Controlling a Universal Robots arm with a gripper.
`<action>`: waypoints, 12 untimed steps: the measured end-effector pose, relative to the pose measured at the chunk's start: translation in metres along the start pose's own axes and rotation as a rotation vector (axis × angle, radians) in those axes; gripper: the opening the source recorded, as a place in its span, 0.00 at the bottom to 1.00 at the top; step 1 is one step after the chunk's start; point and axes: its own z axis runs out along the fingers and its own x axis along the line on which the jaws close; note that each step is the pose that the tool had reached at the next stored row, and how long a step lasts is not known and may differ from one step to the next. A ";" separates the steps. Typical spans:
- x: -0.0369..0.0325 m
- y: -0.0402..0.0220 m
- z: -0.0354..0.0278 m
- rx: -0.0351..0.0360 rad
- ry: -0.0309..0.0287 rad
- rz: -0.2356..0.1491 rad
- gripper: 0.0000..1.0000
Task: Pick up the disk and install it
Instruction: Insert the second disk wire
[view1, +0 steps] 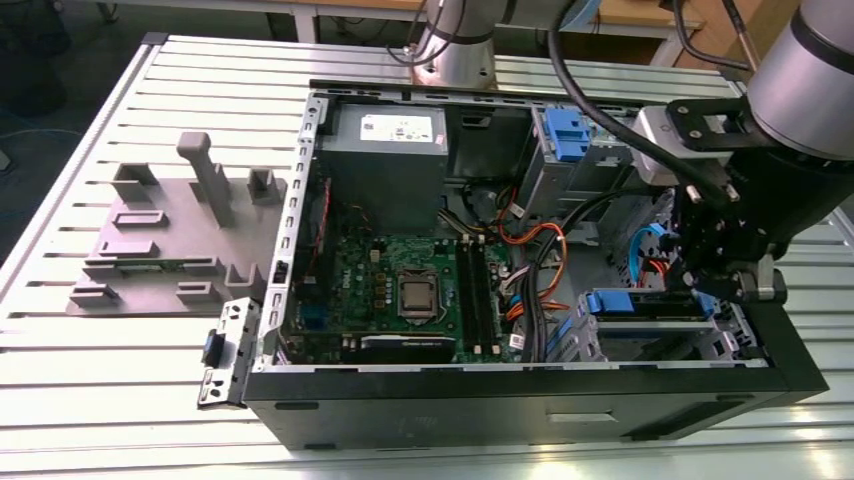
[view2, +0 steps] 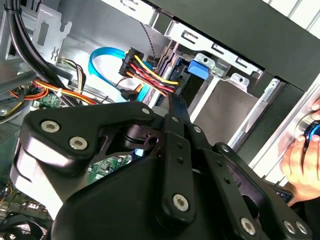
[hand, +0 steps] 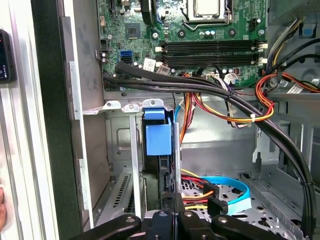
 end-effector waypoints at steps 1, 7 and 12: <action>0.0000 -0.0002 -0.0013 -0.0005 0.0000 0.000 0.11; -0.0005 -0.0011 -0.0083 -0.0029 0.0003 0.000 0.11; -0.0026 -0.0012 -0.0104 -0.0114 0.0006 0.000 0.11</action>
